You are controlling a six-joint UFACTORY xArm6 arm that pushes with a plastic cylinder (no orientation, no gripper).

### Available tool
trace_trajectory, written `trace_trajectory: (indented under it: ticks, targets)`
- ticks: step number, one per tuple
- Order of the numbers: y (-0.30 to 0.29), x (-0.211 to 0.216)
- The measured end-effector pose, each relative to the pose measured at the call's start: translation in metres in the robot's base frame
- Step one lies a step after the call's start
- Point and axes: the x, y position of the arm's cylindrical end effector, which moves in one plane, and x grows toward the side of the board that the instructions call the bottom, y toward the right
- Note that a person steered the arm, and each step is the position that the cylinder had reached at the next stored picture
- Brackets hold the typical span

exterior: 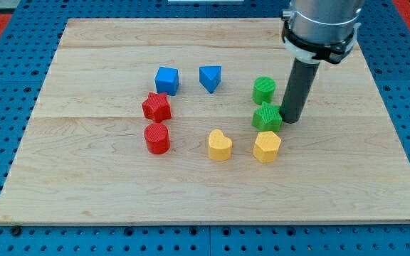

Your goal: Slide the green circle to the right of the blue triangle

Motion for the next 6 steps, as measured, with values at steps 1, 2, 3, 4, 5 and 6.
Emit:
trace_trajectory:
  ticks: [1, 2, 3, 4, 5, 6]
  targets:
    - [-0.010, -0.013]
    - [-0.012, -0.015]
    - [-0.012, -0.018]
    - [-0.012, -0.027]
    - [-0.012, -0.041]
    - [-0.011, -0.051]
